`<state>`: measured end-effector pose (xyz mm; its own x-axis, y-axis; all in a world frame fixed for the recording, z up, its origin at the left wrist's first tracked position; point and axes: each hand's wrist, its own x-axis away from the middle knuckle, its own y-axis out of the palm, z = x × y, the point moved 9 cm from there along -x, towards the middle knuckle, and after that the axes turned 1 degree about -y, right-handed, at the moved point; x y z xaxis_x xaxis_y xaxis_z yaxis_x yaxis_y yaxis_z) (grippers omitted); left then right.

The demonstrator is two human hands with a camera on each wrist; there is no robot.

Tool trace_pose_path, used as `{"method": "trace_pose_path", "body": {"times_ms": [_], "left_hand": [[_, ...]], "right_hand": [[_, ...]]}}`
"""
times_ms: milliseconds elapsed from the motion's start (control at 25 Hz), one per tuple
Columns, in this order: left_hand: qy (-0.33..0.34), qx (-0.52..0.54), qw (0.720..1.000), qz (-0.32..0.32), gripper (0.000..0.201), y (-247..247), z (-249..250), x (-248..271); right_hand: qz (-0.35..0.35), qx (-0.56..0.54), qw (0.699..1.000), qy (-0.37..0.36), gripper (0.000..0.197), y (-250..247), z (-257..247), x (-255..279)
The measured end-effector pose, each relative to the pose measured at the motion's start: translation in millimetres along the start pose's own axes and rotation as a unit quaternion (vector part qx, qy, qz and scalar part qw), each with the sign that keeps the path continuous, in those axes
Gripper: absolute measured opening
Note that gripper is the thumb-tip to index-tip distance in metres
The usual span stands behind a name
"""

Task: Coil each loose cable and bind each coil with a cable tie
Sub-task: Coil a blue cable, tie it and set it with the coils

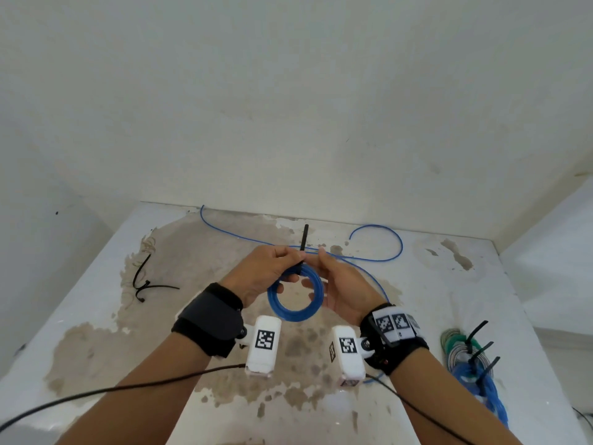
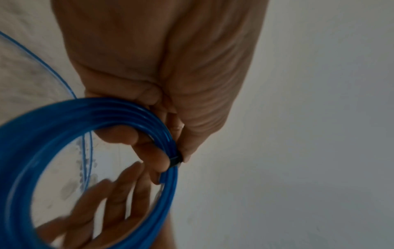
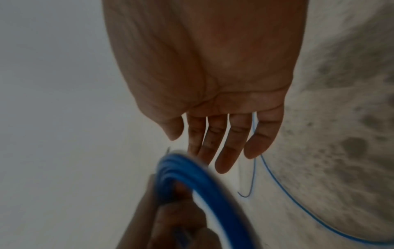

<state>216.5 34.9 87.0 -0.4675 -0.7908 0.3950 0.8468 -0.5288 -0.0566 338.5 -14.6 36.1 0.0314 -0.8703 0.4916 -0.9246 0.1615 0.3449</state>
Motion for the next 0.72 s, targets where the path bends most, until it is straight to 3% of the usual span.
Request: {"method": "trace_pose_path", "body": {"times_ms": [160, 320, 480, 720], "left_hand": [[-0.005, 0.045, 0.998, 0.033, 0.023, -21.8, 4.4, -3.4], [-0.005, 0.061, 0.997, 0.054, 0.027, -40.9, 4.7, -1.0], [0.005, 0.078, 0.995, 0.062, 0.026, -60.4, 2.2, 7.4], [-0.018, 0.080, 0.997, -0.015, 0.027, -54.0, -19.1, 8.5]], "right_hand": [[-0.044, -0.116, 0.991, 0.043, 0.039, 14.5, 49.3, 17.6], [-0.072, -0.215, 0.974, 0.012, 0.038, 39.8, 63.8, 25.7], [-0.067, -0.226, 0.972, -0.015, 0.031, 63.3, 67.4, 27.1], [-0.028, -0.236, 0.970, -0.053, 0.031, 68.8, 73.2, 44.9]]}}
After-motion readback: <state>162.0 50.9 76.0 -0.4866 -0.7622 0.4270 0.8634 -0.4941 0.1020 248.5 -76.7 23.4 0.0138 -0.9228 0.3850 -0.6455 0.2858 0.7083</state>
